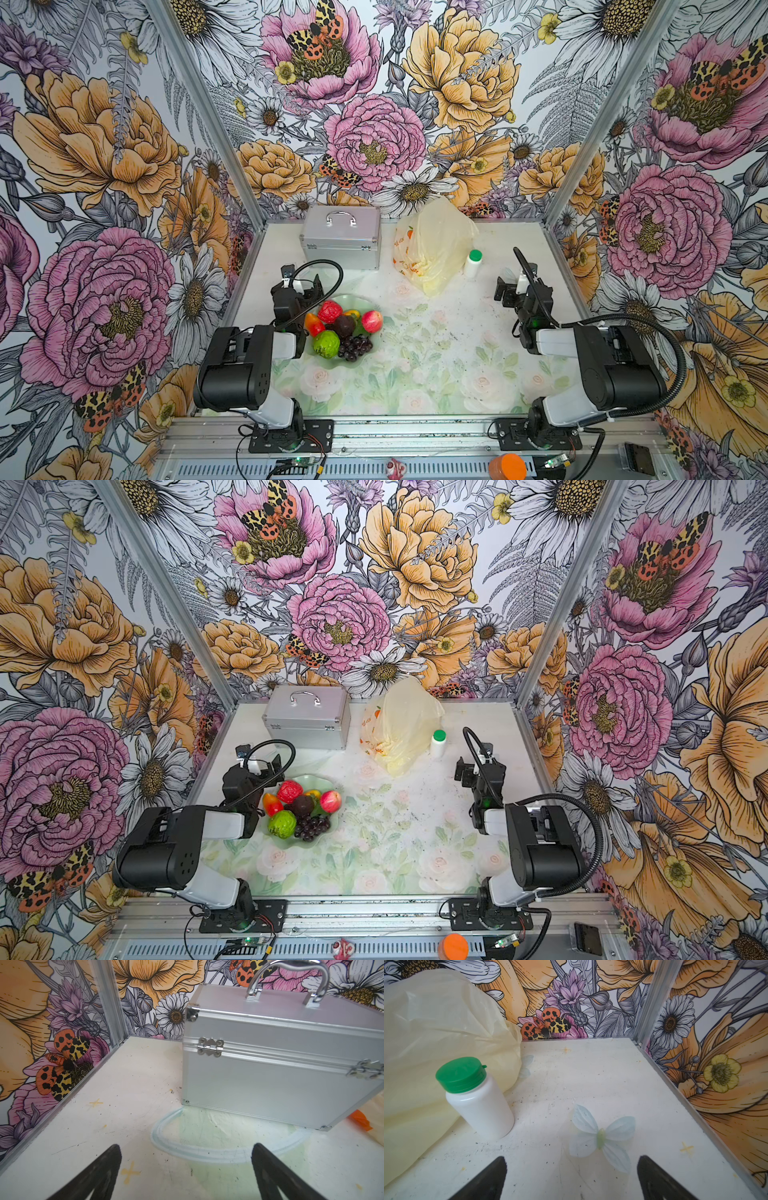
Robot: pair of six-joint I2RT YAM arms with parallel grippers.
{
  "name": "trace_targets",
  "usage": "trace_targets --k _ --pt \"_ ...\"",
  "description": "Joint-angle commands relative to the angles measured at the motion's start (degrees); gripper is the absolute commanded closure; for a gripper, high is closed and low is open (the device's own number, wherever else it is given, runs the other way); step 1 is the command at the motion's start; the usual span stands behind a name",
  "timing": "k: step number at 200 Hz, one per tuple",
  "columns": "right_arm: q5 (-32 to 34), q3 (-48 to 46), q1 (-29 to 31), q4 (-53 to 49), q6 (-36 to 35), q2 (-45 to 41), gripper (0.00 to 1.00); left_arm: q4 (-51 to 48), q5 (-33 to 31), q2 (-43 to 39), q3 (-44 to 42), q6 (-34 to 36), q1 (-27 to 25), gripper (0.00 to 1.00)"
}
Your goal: Place the fruits into the plastic bag
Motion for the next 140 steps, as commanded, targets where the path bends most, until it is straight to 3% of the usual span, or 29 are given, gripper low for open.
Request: trace_targets --k 1,16,32,55,74,93,140 --pt "5.1 5.7 -0.1 -11.1 1.8 -5.2 0.0 -13.1 -5.4 -7.9 5.4 -2.1 0.1 0.01" --pt "5.4 7.9 -0.2 -15.8 3.1 -8.0 0.0 -22.1 -5.8 -12.6 8.1 -5.2 0.9 0.01" --pt "8.6 11.5 -0.5 -23.9 11.2 -11.0 0.01 -33.3 -9.2 -17.4 11.4 -9.9 1.9 0.01" --pt "8.4 21.5 -1.0 -43.7 20.3 -12.5 0.0 -50.4 -9.1 -23.4 16.9 -17.4 3.6 0.01" --pt "-0.8 29.1 -1.0 -54.1 24.0 -11.4 0.01 -62.1 -6.7 -26.8 21.7 -21.6 3.9 0.01" --pt "-10.8 34.9 -0.4 -60.8 27.4 -9.3 0.01 -73.5 -0.2 -28.9 25.9 -25.2 3.8 0.01" --pt "-32.2 41.1 6.9 -65.8 32.2 -6.5 0.03 -89.2 8.8 -33.3 28.5 -31.0 3.8 0.01"
